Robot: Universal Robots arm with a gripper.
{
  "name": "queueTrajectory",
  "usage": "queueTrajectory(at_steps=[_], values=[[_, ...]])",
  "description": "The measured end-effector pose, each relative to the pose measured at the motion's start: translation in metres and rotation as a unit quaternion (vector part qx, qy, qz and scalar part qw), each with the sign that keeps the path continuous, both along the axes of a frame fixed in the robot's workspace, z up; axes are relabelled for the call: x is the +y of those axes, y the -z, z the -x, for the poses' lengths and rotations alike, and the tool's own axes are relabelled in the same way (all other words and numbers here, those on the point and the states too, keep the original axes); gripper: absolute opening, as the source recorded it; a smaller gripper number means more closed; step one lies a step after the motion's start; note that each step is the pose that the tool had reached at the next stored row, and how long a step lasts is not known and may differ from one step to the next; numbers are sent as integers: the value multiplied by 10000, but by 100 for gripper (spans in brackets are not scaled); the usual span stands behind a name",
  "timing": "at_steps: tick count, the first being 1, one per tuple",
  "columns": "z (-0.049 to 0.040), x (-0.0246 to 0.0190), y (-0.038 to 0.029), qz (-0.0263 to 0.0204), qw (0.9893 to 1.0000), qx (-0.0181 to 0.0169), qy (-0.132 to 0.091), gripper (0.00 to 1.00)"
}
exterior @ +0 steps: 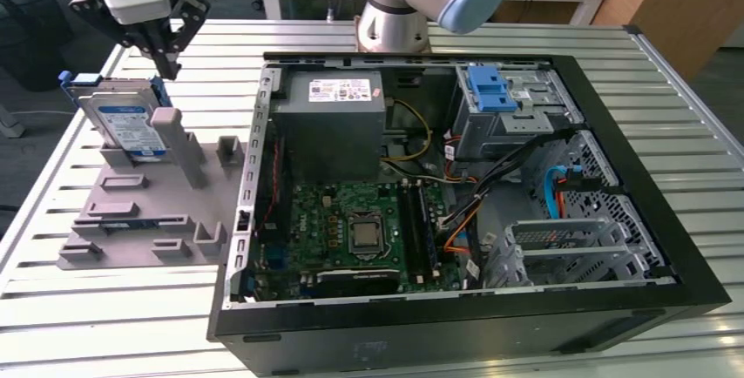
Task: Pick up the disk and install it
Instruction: 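Reach for the disk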
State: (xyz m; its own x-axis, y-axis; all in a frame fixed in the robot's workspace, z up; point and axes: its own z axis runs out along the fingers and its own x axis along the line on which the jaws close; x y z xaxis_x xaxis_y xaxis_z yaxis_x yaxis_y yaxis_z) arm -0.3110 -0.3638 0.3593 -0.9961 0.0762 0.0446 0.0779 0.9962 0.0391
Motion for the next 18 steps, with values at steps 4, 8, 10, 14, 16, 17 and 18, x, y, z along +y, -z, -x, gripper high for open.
queueTrajectory(at_steps=[4, 8, 10, 14, 16, 17, 18], values=[[158, 60, 4, 0, 10000, 0, 0, 11], [338, 98, 4, 0, 10000, -6, 1, 11], [432, 108, 5, 0, 10000, -21, 0, 11], [608, 133, 7, 0, 10000, -36, 0, 11], [690, 140, 9, 0, 10000, -36, 0, 11], [739, 148, 11, 0, 10000, -36, 0, 11], [784, 154, 11, 0, 10000, -35, 1, 11]])
